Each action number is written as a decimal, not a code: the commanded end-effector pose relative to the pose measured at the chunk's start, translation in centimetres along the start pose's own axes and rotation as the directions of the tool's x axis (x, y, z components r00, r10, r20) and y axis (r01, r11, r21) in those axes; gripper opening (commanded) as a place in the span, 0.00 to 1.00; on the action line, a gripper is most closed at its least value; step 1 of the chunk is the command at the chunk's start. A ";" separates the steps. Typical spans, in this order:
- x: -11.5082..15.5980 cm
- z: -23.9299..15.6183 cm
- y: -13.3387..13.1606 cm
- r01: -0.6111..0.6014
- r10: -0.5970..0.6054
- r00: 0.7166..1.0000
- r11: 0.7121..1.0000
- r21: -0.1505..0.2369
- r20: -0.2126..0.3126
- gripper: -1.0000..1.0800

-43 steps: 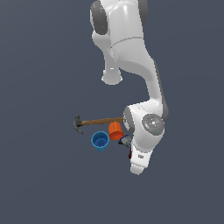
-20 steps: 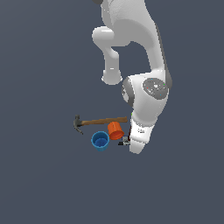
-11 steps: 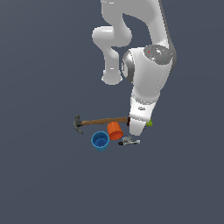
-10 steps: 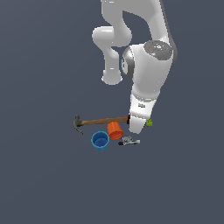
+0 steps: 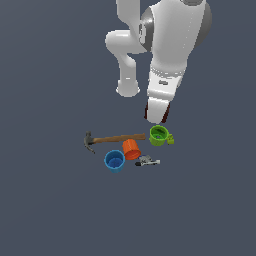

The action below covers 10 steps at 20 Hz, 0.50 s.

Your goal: Pick up a designated object from a clutter of objects.

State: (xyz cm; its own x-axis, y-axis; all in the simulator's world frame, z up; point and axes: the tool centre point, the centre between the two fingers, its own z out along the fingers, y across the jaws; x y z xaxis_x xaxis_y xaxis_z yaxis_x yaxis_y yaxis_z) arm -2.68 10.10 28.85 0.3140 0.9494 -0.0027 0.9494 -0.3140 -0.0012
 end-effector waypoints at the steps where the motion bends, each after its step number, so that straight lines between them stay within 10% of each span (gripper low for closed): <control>1: -0.5 -2.4 -1.1 0.000 0.000 1.000 1.000 -0.001 -0.002 0.00; 10: -2.4 -10.1 -4.4 0.001 -0.001 1.000 1.000 -0.001 -0.005 0.00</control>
State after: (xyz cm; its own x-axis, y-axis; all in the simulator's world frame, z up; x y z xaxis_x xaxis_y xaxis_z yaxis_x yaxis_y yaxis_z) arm -6.99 9.35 37.71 0.3133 0.9497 0.0013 0.9497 -0.3133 -0.0011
